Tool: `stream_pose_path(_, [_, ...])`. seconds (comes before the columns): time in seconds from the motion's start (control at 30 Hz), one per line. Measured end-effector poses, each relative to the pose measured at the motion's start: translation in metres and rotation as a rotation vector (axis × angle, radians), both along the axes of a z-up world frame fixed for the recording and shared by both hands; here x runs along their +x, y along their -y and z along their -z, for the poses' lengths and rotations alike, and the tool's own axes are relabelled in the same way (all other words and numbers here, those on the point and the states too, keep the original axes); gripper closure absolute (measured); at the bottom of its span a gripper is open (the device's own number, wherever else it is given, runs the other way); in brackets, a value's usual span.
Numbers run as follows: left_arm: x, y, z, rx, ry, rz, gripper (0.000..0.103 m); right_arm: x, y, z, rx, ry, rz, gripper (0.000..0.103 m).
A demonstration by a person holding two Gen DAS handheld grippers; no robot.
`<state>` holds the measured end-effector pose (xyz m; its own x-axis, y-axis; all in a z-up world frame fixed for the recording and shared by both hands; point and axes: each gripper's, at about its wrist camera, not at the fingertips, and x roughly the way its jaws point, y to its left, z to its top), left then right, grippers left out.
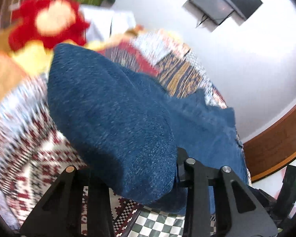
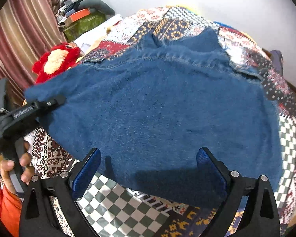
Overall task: Fold large clothes
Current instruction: 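Grasp the folded jacket bundle with the left tool and lift, then flip the held jacket bundle over with the left tool, lower it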
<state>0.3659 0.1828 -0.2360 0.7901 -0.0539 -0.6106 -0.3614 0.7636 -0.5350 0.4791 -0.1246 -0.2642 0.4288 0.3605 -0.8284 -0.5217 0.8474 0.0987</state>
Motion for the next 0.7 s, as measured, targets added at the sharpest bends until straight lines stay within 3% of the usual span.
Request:
stream_pose_path(0.17, [-0.028, 0.003, -0.051, 0.166, 0.079, -0.04, 0.068, -0.013, -0.001, -0.024, 0.013, 0.049, -0.012, 0.005])
stream_pose_path(0.3, [-0.059, 0.002, -0.075, 0.281, 0.097, -0.064, 0.069, -0.019, -0.016, -0.033, 0.036, 0.074, -0.038, 0.005])
stream_pose_path(0.5, [-0.068, 0.009, -0.084, 0.399, 0.098, -0.068, 0.069, -0.018, -0.06, -0.004, -0.012, 0.018, -0.114, 0.005])
stream_pose_path(0.7, [-0.044, 0.034, -0.085, 0.485, 0.099, -0.012, 0.069, -0.02, -0.085, 0.036, -0.099, -0.035, -0.183, 0.004])
